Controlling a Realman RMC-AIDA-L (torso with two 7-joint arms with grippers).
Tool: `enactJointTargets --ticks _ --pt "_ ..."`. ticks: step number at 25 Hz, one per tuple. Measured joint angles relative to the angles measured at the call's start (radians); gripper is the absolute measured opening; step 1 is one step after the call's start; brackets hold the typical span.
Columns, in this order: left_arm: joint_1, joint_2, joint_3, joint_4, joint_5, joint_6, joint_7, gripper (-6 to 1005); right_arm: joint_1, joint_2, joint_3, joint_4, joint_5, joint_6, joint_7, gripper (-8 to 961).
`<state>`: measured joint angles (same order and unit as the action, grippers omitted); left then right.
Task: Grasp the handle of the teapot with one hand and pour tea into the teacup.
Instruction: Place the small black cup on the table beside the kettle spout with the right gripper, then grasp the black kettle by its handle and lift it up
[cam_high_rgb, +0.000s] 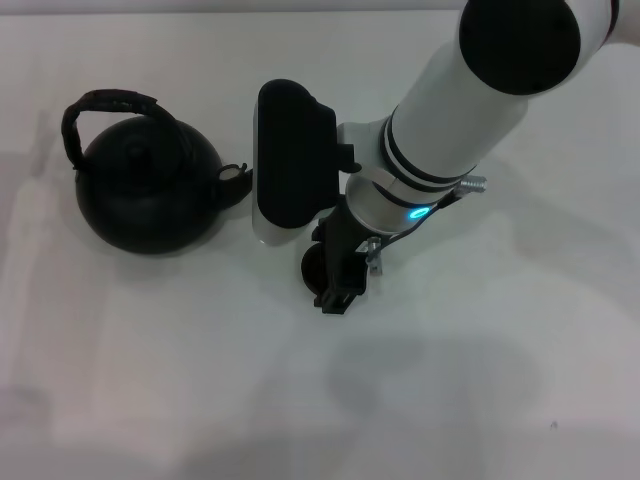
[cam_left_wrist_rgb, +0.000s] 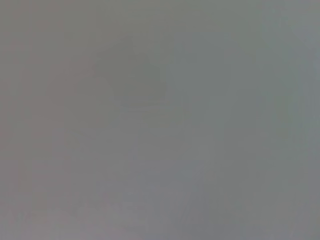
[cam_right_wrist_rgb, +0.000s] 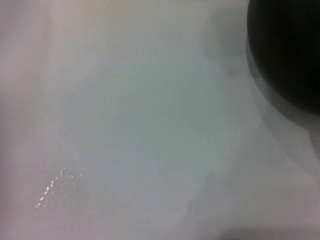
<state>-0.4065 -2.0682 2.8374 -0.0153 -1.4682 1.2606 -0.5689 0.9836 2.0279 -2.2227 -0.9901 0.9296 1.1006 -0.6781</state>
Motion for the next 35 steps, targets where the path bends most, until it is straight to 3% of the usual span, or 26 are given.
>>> enactJointTargets --ticks 10,21,28,29,30,35 --pt "0.0 0.0 -0.004 0.0 -0.004 0.001 0.0 878 -0.058 0.0 0.102 0.037 0.105 -0.027 -0.095 840" --pt "0.0 0.0 0.0 0.0 -0.004 0.0 0.0 877 -0.163 0.0 0.282 0.09 0.276 -0.052 -0.226 838" --pt "-0.005 0.0 0.0 -0.006 0.002 0.0 0.002 878 -0.287 -0.007 0.532 0.125 0.461 -0.046 -0.37 836" --pt "-0.007 0.0 0.0 -0.012 0.003 0.0 0.002 878 -0.315 -0.007 0.614 0.166 0.535 -0.044 -0.418 836" --pt "-0.007 0.0 0.0 -0.012 0.003 0.0 0.002 878 -0.315 -0.007 0.614 0.166 0.535 -0.044 -0.418 836" --pt "-0.008 0.0 0.0 -0.016 0.003 0.0 0.001 878 -0.354 -0.01 0.813 0.359 0.807 -0.016 -0.591 835"
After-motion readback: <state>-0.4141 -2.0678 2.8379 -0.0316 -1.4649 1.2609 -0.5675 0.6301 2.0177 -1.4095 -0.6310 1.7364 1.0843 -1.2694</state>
